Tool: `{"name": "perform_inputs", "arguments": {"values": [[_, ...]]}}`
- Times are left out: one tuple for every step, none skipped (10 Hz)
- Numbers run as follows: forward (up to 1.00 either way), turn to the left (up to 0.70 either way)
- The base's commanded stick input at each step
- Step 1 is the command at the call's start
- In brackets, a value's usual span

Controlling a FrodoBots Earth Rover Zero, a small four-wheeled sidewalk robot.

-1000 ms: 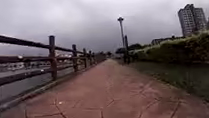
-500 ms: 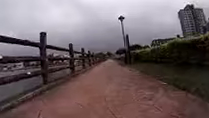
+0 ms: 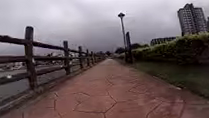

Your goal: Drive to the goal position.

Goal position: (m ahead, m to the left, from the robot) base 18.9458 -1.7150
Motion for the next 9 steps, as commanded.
{"name": "perform_inputs", "arguments": {"values": [[1.0,0.0],[1.0,0.0],[1.0,0.0],[1.0,-0.29],[1.0,-0.26],[1.0,0.0],[1.0,0.0],[1.0,0.0],[1.0,0.0]]}}
